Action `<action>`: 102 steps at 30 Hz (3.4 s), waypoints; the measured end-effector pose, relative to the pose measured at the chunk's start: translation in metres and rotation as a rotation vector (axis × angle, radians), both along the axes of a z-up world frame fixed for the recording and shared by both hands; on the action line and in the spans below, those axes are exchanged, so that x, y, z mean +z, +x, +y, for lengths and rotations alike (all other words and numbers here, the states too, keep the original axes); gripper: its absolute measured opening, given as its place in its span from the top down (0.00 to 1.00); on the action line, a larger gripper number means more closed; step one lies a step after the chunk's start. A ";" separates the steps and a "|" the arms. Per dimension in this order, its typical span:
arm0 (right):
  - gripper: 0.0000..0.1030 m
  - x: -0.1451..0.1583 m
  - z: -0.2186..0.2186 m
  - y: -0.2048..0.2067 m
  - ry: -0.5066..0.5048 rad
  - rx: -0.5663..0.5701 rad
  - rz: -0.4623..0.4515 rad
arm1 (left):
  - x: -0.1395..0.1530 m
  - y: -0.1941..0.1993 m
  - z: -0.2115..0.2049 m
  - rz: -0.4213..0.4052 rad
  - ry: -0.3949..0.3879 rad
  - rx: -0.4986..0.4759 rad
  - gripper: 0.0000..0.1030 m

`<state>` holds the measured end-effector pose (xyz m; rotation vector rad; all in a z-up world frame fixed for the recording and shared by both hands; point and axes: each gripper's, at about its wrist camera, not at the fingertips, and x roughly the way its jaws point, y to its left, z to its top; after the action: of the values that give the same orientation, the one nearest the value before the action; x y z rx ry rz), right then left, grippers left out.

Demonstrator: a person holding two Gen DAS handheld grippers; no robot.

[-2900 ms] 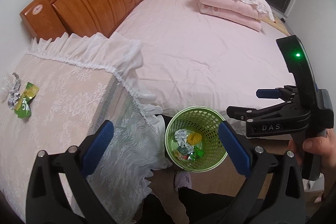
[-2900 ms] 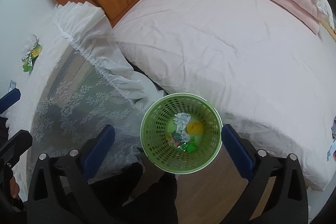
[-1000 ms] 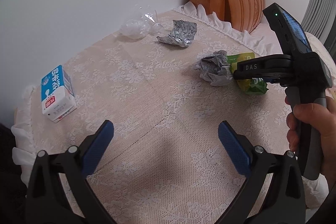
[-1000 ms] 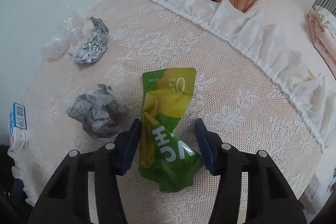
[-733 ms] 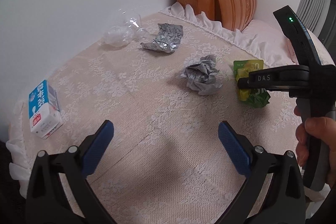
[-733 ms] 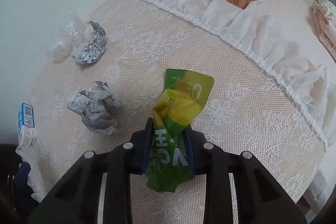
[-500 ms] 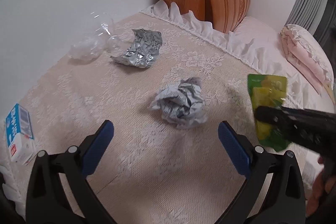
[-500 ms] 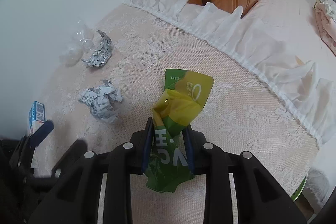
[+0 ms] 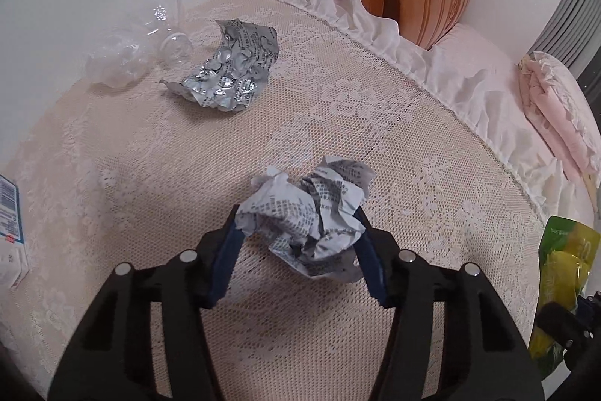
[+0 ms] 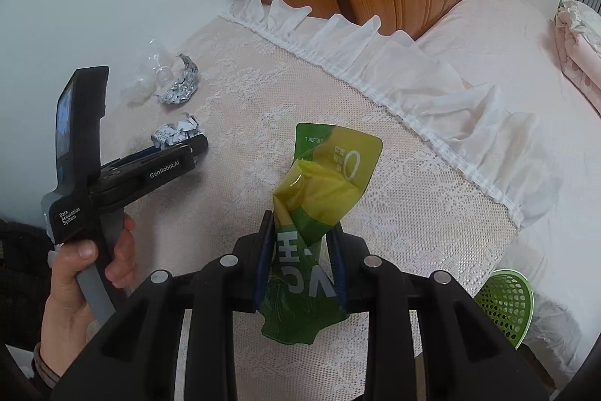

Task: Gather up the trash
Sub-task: 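Grasp the yellow-green VC packet with the right gripper while the left grasps crumpled grey paper, then carry the VC packet and grey paper to the wastebasket and open both grippers, then move both tools back over the bed toward the milk carton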

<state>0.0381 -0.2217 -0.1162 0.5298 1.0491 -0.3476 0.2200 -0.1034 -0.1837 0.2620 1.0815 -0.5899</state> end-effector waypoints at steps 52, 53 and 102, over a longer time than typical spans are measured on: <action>0.72 -0.034 -0.180 -0.399 0.018 -0.294 0.036 | 0.025 -0.435 -0.207 0.068 0.042 -0.624 0.11; 0.72 -0.035 -0.181 -0.400 0.022 -0.293 0.035 | 0.029 -0.437 -0.206 0.050 0.039 -0.624 0.09; 0.07 -0.066 -0.161 -0.343 0.044 -0.138 0.123 | 0.081 -0.388 -0.149 -0.120 0.005 -0.385 0.08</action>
<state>-0.3048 -0.3823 -0.1819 0.6287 1.1433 -0.4849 -0.1683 -0.2526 -0.1022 0.5108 0.9211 -0.9028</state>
